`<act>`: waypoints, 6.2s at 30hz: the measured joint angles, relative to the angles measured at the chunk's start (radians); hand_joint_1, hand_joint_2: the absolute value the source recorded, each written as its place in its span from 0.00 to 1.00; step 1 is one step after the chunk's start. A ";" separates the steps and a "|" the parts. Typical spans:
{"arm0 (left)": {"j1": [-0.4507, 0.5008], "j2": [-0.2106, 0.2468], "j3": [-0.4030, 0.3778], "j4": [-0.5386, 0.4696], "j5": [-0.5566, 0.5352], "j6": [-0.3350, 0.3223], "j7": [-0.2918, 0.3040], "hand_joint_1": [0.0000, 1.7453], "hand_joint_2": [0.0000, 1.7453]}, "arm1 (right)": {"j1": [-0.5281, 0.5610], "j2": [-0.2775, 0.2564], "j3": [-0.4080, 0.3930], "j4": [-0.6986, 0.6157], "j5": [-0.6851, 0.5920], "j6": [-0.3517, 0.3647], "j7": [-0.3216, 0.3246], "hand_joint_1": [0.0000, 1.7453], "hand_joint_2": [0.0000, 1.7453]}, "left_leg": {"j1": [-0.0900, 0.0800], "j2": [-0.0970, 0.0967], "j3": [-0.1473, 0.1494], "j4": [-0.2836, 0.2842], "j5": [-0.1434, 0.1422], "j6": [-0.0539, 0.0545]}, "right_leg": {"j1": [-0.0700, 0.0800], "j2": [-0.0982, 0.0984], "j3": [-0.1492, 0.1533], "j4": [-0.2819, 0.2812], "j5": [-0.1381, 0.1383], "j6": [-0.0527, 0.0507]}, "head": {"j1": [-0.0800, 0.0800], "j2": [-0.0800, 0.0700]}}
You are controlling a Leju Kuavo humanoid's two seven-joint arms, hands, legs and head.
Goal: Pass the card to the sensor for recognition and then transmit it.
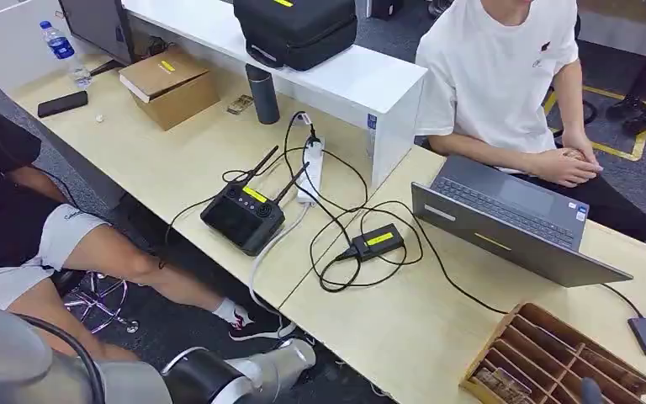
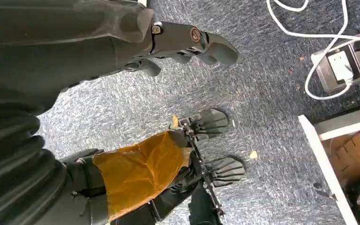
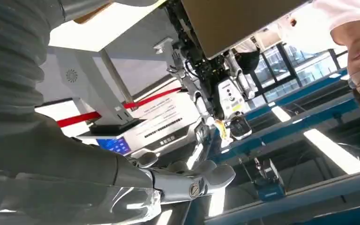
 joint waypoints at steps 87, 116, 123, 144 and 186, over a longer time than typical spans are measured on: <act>0.020 0.024 0.047 0.000 -0.031 -0.013 -0.012 0.00 1.00 | 0.159 -0.076 0.012 -0.173 0.014 0.010 -0.012 0.00 1.00 | 0.000 0.000 0.003 0.000 0.000 0.000 | 0.000 -0.001 0.004 0.000 0.000 0.000 | 0.000 0.000; 0.045 0.042 0.100 0.000 -0.047 -0.015 -0.035 0.00 1.00 | 0.281 -0.116 0.010 -0.240 -0.050 0.115 -0.019 0.00 1.00 | 0.000 -0.001 0.003 -0.001 -0.001 0.000 | 0.000 -0.002 0.004 -0.001 -0.002 0.000 | 0.000 0.000; 0.052 0.051 0.126 0.000 -0.047 -0.021 -0.036 0.00 1.00 | 0.329 -0.128 0.014 -0.230 -0.074 0.134 0.001 0.00 1.00 | 0.000 -0.001 0.003 -0.001 -0.001 0.000 | 0.000 -0.002 0.004 -0.001 -0.002 0.000 | 0.000 0.000; 0.047 0.047 0.164 0.000 -0.072 -0.018 -0.026 0.00 1.00 | 0.309 -0.131 0.159 -0.076 -0.053 0.094 0.066 0.00 1.00 | 0.000 0.000 0.004 -0.001 -0.001 0.000 | 0.000 -0.002 0.004 -0.001 -0.002 0.000 | 0.000 0.000; 0.031 0.029 0.170 0.000 -0.138 -0.024 -0.004 0.00 1.00 | 0.197 -0.080 -0.039 0.194 0.190 -0.036 0.131 0.00 1.00 | 0.000 0.000 0.005 -0.001 -0.001 0.000 | 0.000 -0.002 0.005 -0.001 -0.002 0.000 | 0.000 0.000</act>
